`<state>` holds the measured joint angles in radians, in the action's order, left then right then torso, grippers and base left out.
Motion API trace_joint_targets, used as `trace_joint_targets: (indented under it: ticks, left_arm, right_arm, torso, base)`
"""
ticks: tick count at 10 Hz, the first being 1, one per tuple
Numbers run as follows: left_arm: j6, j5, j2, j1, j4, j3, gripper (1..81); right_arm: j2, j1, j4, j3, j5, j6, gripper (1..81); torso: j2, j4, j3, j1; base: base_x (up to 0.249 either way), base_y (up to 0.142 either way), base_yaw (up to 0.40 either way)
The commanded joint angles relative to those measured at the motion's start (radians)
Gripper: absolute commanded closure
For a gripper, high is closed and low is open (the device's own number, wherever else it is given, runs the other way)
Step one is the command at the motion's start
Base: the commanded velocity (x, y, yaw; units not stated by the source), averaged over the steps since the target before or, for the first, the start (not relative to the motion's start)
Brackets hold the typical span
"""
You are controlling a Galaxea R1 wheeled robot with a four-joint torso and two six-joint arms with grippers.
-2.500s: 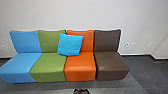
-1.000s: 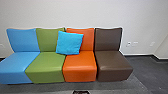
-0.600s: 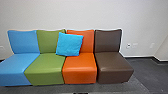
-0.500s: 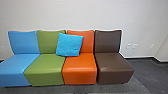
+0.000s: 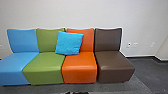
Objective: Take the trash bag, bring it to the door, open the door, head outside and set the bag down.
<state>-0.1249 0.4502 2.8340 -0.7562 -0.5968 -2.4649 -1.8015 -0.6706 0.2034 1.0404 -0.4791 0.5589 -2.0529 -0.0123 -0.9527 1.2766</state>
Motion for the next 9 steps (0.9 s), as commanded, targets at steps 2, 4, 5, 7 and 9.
trace_joint_targets:
  ticks: [2,4,5,7,9]
  left_arm:
    - [0.008,0.064,-0.001,0.148,-0.024,-0.006,1.0]
    - [0.008,0.064,0.009,0.160,-0.024,-0.013,1.0]
    - [0.008,0.067,0.012,0.166,-0.024,-0.014,1.0]
    - [0.008,0.064,0.021,0.171,-0.024,-0.014,1.0]
    - [0.008,0.067,0.024,0.182,-0.024,-0.014,1.0]
  right_arm:
    - [0.040,0.094,-0.012,-0.039,-0.035,0.003,1.0]
    - [0.041,0.102,-0.012,-0.043,-0.038,0.003,1.0]
    - [0.041,0.102,-0.010,-0.047,-0.038,0.003,1.0]
    - [0.041,0.102,-0.009,-0.048,-0.039,0.003,1.0]
    - [0.043,0.114,-0.013,-0.050,-0.044,0.003,1.0]
  torso:
    - [-0.133,0.000,-0.125,0.085]
    - [-0.206,0.000,-0.194,0.131]
    - [-0.242,0.000,-0.228,0.154]
    - [-0.315,0.000,-0.292,0.200]
    - [-0.380,0.000,-0.250,0.242]
  base:
    - [0.000,0.000,0.000]
    - [0.000,0.000,0.000]
    - [0.000,0.000,0.000]
    - [0.000,0.000,0.000]
    - [0.000,0.000,0.000]
